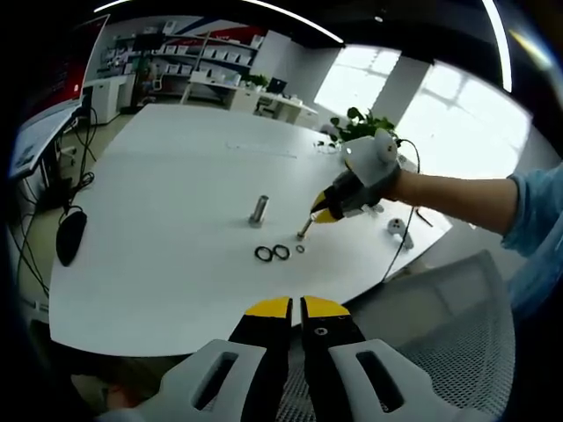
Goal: Place the washer onto the threaded stud by aligning its center hole with the stud, sliding it down to the base, and recovering from edge contact or off-axis alignment until the washer reaches the visible bottom stop.
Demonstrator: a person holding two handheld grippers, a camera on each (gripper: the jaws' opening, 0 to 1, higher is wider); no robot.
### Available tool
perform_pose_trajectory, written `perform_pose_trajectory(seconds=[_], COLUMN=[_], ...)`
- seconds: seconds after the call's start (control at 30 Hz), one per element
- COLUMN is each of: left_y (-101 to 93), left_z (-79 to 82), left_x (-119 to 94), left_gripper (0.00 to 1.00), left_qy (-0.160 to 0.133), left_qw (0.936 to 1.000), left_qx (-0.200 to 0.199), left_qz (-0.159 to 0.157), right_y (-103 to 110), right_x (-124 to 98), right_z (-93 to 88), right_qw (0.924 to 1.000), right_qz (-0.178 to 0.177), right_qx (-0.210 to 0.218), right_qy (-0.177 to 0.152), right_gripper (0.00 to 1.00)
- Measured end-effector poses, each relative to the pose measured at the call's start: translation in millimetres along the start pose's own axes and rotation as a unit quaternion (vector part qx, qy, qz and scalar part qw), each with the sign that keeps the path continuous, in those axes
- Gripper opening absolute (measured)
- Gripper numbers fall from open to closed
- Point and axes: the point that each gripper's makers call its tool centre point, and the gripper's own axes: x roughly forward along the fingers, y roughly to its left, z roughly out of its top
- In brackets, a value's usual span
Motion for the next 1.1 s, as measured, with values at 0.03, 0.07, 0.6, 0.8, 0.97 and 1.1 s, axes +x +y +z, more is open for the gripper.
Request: perform_pose_trajectory(seconds=[0.03, 0.07, 0.6, 0.8, 0.97, 1.1], left_y=[0.0, 0.0, -0.1, -0.2, 0.0, 0.6], left_z=[0.0, -0.1, 0.7, 0.7, 0.9, 0.9], left_x=[0, 0, 0, 0, 0, 0], left_gripper=[0.01, 0.01, 0.01, 0.01, 0.01, 0.01], left_qy=[0.0, 0.0, -0.001, -0.002, -0.002, -0.002], left_qw=[1.0, 1.0, 1.0, 1.0, 1.0, 1.0], left_qx=[0.0, 0.0, 0.0, 0.0, -0.001, -0.001], left_qz=[0.0, 0.0, -0.003, -0.004, -0.004, -0.003], right_y=[0, -1, 2, 5, 7, 9], right_x=[0, 1, 17, 25, 36, 42], right_z=[-0.6, -1.5, -5.4, -9.0, -13.7, -16.9], right_qw=[1.0, 1.0, 0.9997, 0.9993, 0.9987, 0.9981], right_qz=[0.0, 0.001, 0.014, 0.022, 0.027, 0.032], right_qx=[-0.001, -0.001, -0.004, -0.009, -0.011, -0.015], right_qy=[0.001, 0.002, 0.02, 0.03, 0.041, 0.051], right_gripper=[0.14, 0.14, 0.14, 0.14, 0.14, 0.14])
